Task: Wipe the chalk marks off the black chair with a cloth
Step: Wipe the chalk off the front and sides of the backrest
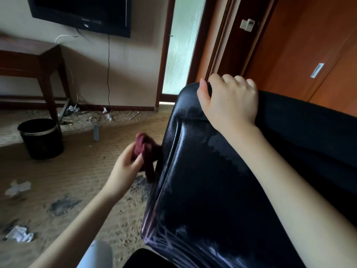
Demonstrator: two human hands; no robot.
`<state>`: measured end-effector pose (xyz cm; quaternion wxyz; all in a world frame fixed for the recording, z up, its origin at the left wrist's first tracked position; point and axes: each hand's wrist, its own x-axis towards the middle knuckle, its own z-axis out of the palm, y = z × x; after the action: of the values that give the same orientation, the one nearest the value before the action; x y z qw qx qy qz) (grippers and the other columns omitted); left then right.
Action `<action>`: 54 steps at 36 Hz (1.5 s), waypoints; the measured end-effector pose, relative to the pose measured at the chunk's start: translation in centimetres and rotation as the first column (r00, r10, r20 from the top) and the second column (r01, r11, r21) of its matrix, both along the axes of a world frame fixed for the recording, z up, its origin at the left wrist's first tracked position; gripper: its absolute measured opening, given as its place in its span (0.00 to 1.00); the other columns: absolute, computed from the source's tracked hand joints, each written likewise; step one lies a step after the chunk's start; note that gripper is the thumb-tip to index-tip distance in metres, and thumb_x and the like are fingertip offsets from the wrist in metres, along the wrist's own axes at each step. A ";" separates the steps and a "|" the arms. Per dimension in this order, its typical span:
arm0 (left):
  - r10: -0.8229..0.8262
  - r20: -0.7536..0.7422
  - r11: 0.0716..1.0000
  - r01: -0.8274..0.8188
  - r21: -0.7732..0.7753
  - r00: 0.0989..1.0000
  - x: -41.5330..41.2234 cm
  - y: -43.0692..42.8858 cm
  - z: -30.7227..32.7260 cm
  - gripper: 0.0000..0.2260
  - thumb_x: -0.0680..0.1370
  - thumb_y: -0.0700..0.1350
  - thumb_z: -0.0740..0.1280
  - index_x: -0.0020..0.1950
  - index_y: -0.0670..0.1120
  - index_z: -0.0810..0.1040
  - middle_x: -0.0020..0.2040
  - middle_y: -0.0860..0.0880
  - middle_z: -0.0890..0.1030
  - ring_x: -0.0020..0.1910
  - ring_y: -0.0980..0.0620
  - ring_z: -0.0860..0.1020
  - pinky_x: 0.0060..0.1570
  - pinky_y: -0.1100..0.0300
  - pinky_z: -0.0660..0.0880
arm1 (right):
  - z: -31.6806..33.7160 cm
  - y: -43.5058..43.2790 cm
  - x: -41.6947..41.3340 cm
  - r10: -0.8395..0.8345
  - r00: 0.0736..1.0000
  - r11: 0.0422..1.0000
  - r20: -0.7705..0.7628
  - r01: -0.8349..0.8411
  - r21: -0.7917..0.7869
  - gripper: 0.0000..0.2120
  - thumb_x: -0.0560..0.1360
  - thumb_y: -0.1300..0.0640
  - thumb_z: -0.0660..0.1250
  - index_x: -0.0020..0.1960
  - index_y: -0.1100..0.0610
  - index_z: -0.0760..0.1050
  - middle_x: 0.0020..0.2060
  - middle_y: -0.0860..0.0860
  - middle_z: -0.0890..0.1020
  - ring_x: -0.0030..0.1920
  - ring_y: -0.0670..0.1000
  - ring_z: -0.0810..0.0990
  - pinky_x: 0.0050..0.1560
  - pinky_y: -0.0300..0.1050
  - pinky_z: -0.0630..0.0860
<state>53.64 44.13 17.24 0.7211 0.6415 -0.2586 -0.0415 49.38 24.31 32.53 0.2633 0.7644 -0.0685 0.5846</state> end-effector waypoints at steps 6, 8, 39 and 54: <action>-0.057 0.143 0.998 0.061 -0.025 0.988 0.3 -3.4 4.7 0.02 0.78 0.42 0.66 0.47 0.45 0.76 0.37 0.54 0.78 0.37 0.59 0.75 0.39 0.63 0.73 | -0.1 -0.1 0.0 -0.004 1.000 1.000 0.002 0.004 0.001 0.21 0.77 0.48 0.56 0.34 0.59 0.76 0.27 0.56 0.78 0.30 0.59 0.76 0.35 0.47 0.68; -0.077 0.133 0.997 0.081 -0.018 0.988 0.3 -3.6 3.7 0.06 0.75 0.47 0.70 0.47 0.46 0.76 0.37 0.57 0.79 0.39 0.60 0.75 0.42 0.60 0.73 | -0.1 -0.1 0.0 -0.012 1.000 1.000 0.010 0.012 0.007 0.20 0.77 0.48 0.56 0.34 0.59 0.76 0.27 0.56 0.78 0.30 0.59 0.76 0.35 0.47 0.68; 0.247 0.415 0.969 -0.234 -0.084 0.875 -4.3 -3.0 3.7 0.16 0.70 0.37 0.68 0.58 0.44 0.79 0.47 0.54 0.79 0.48 0.62 0.76 0.50 0.71 0.69 | 0.6 1.1 -1.0 -0.045 0.987 0.993 -0.152 0.061 0.104 0.22 0.79 0.49 0.52 0.38 0.61 0.76 0.32 0.59 0.80 0.35 0.62 0.77 0.39 0.50 0.69; 0.356 0.362 0.935 -0.329 -0.135 0.861 -7.3 -2.4 -1.9 0.16 0.71 0.32 0.69 0.57 0.46 0.80 0.52 0.55 0.78 0.53 0.62 0.76 0.55 0.72 0.69 | 0.7 1.4 -1.1 -0.048 0.978 0.987 -0.203 0.077 0.140 0.23 0.79 0.48 0.50 0.40 0.62 0.76 0.35 0.60 0.81 0.37 0.63 0.77 0.42 0.52 0.67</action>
<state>46.33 41.74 15.30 0.6745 0.6475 -0.2769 0.2215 48.30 25.69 33.27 0.2302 0.8337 -0.1088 0.4900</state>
